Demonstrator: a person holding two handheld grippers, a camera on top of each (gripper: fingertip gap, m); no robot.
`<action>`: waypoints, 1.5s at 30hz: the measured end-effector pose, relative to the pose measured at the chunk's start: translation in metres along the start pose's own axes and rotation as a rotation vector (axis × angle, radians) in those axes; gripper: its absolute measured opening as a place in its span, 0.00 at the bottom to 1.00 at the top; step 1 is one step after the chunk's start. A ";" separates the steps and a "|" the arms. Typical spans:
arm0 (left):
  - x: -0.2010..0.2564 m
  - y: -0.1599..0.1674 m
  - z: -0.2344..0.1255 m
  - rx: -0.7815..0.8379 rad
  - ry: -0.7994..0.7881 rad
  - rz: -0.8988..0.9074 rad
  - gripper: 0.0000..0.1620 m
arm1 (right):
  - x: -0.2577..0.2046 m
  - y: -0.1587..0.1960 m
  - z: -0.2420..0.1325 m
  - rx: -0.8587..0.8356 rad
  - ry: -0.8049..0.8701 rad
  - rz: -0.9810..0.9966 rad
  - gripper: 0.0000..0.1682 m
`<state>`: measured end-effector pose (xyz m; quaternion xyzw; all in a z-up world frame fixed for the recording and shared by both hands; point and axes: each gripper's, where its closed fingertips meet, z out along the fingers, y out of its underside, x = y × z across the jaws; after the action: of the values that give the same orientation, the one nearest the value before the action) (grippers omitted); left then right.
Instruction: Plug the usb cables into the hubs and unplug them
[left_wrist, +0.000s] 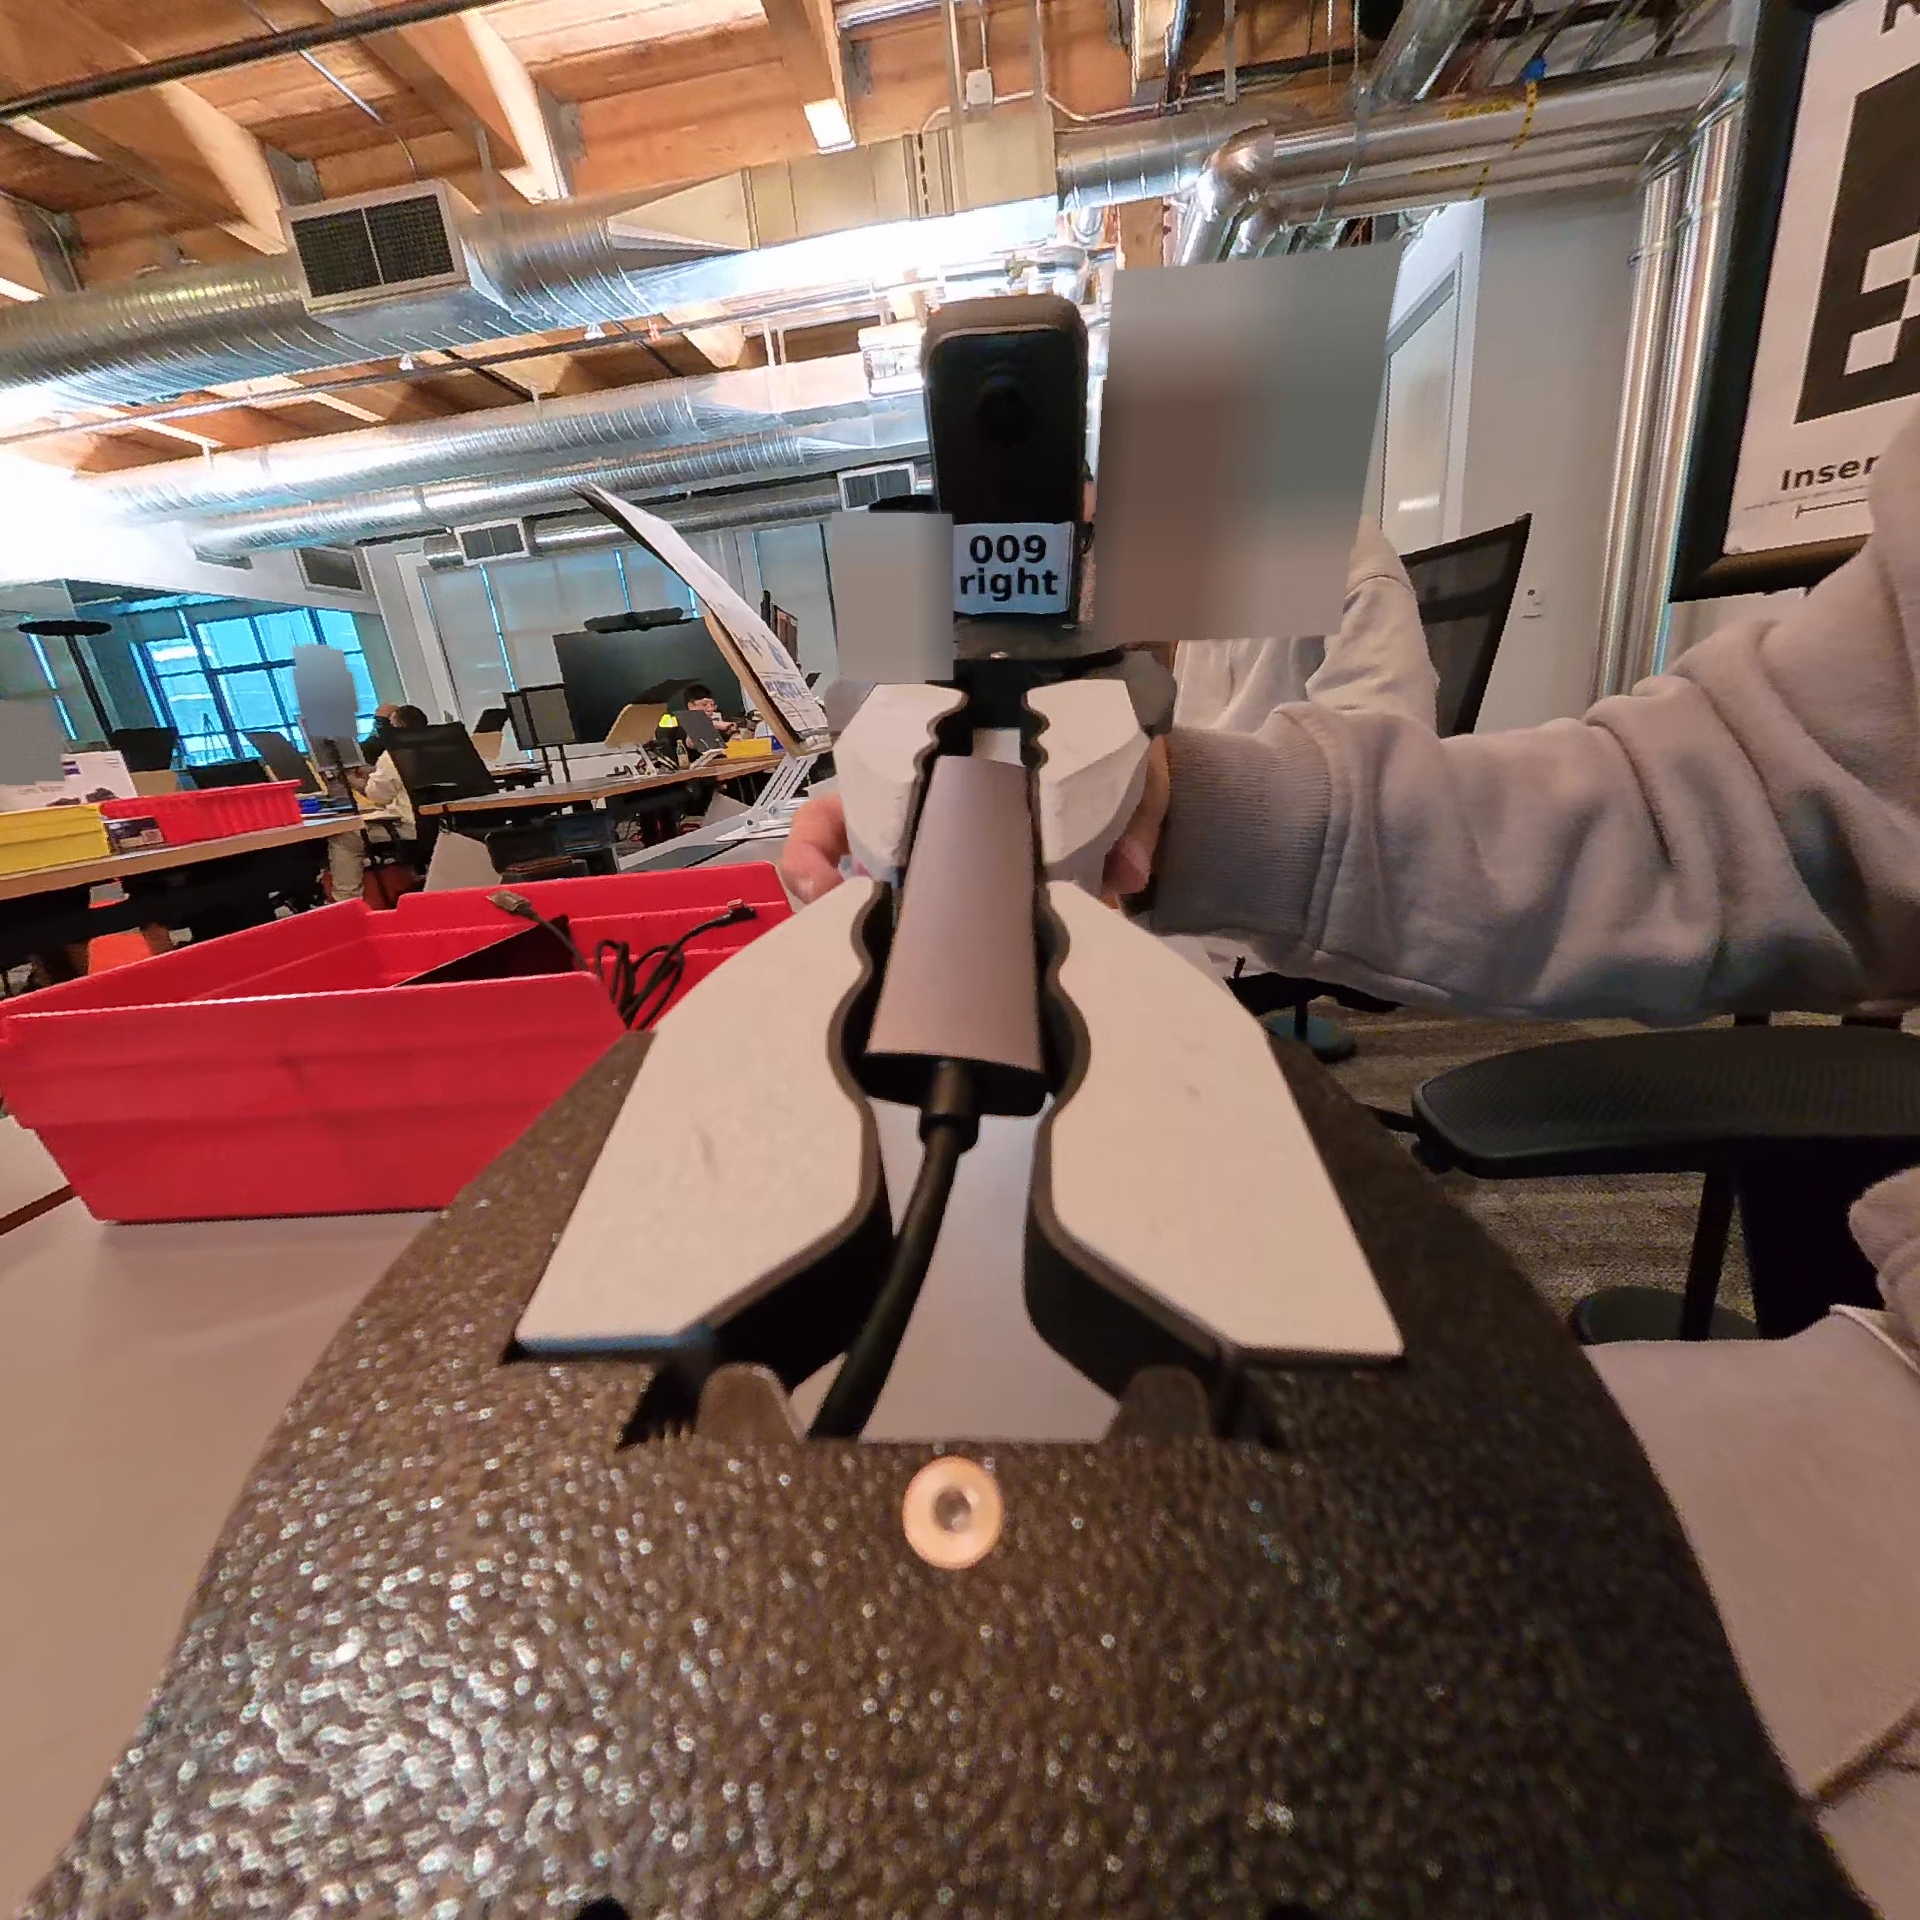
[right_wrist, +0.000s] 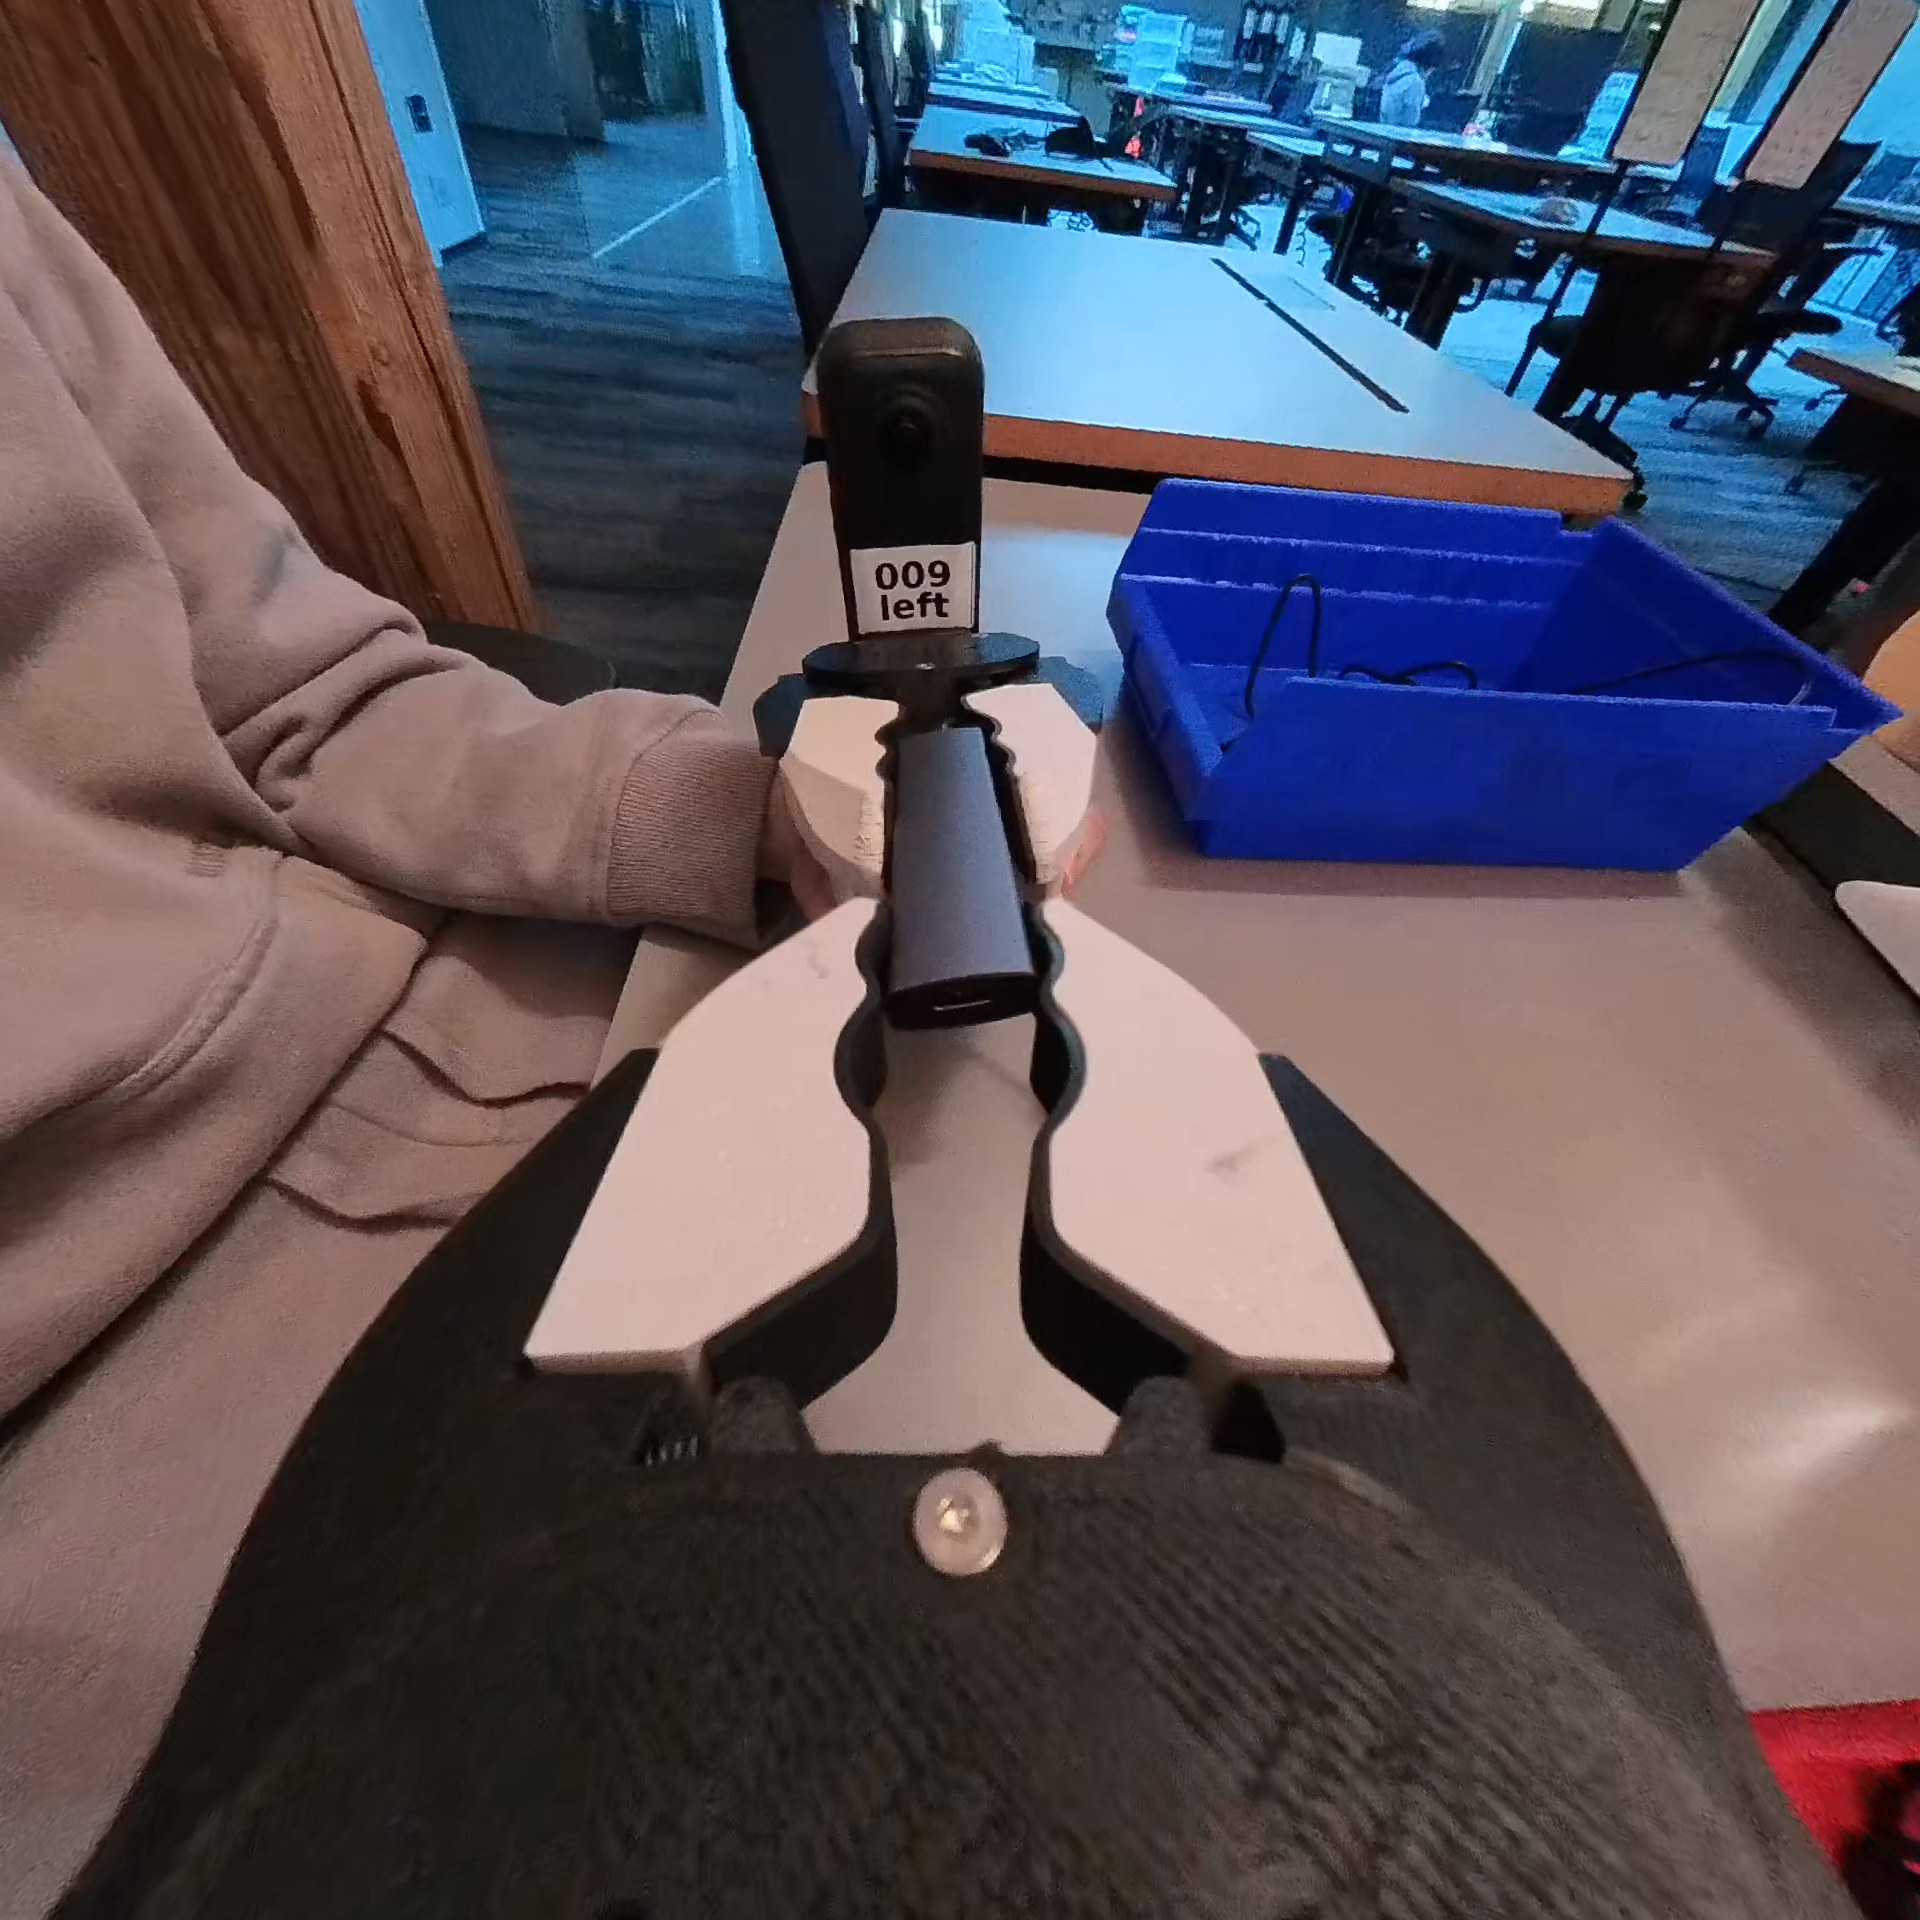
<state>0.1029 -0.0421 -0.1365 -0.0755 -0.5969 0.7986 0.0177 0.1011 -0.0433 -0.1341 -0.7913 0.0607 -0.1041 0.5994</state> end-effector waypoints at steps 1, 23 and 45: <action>0.000 0.000 0.000 0.003 0.001 -0.002 0.16 | 0.000 0.001 0.000 -0.006 -0.003 -0.010 0.14; -0.062 -0.008 -0.020 0.055 -0.489 0.101 0.64 | 0.237 -0.090 -0.180 0.092 0.824 0.245 0.14; -0.067 0.014 -0.013 -0.078 -0.485 0.062 0.57 | 0.276 0.051 -0.189 -0.320 1.148 0.448 0.46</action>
<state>0.1718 -0.0414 -0.1473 0.0994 -0.6115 0.7698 -0.1536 0.3258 -0.2951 -0.1088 -0.6575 0.5511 -0.3734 0.3529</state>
